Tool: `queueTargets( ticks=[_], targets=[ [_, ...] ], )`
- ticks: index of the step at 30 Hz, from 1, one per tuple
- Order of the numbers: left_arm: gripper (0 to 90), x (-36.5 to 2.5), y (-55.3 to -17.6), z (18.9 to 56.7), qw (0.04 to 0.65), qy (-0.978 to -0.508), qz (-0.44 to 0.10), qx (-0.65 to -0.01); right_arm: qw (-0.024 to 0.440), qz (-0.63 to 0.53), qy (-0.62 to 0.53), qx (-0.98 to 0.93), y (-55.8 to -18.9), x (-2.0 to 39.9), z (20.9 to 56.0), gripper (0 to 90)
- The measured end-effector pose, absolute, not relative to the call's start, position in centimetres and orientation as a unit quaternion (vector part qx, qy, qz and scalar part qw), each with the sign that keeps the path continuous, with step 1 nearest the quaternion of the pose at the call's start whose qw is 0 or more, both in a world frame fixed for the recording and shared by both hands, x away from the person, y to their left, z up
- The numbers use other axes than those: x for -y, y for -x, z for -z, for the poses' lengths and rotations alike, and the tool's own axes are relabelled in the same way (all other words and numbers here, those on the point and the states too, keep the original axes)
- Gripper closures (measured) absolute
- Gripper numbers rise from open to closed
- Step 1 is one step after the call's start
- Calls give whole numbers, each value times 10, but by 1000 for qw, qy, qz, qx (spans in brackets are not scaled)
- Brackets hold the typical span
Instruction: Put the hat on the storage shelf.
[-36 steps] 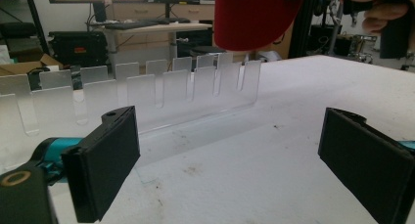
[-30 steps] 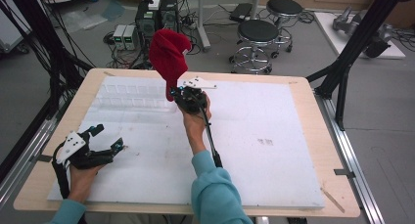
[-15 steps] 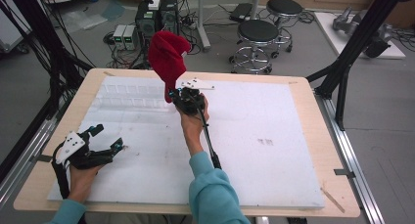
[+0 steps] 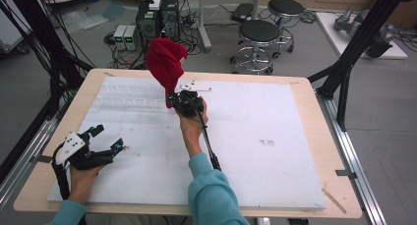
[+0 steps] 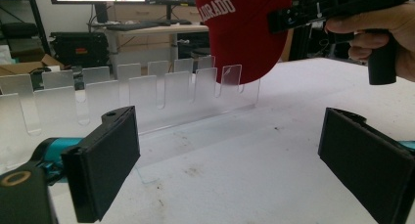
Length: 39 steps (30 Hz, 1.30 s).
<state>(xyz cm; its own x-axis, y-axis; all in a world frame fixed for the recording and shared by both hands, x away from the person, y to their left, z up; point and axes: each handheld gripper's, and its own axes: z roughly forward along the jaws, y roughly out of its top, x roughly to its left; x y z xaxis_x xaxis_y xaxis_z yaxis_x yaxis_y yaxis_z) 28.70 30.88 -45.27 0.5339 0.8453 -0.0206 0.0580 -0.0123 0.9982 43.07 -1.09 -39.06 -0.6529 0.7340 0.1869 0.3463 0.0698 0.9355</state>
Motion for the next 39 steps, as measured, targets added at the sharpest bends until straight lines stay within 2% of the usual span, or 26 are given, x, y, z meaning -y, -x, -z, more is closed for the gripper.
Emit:
queueTargets(
  ticks=[25, 29, 31, 34, 36, 39],
  targets=[
    [89, -311, -286, 453, 612, -621, -328, -363, 164, -535, -368, -742, -420, 17, 402, 837],
    [89, -310, -286, 453, 613, -621, -327, -363, 172, -531, -361, -747, -415, 20, 400, 610],
    [89, -310, -286, 453, 612, -622, -328, -361, 177, -526, -358, -751, -411, 22, 398, 441],
    [89, -310, -286, 453, 612, -622, -328, -362, 176, -523, -354, -755, -404, 25, 391, 276],
    [89, -310, -286, 453, 612, -622, -328, -362, 176, -527, -344, -757, -398, 28, 384, 209],
    [89, -310, -286, 453, 612, -621, -328, -363, 182, -528, -328, -762, -387, 37, 372, 173]
  ],
)
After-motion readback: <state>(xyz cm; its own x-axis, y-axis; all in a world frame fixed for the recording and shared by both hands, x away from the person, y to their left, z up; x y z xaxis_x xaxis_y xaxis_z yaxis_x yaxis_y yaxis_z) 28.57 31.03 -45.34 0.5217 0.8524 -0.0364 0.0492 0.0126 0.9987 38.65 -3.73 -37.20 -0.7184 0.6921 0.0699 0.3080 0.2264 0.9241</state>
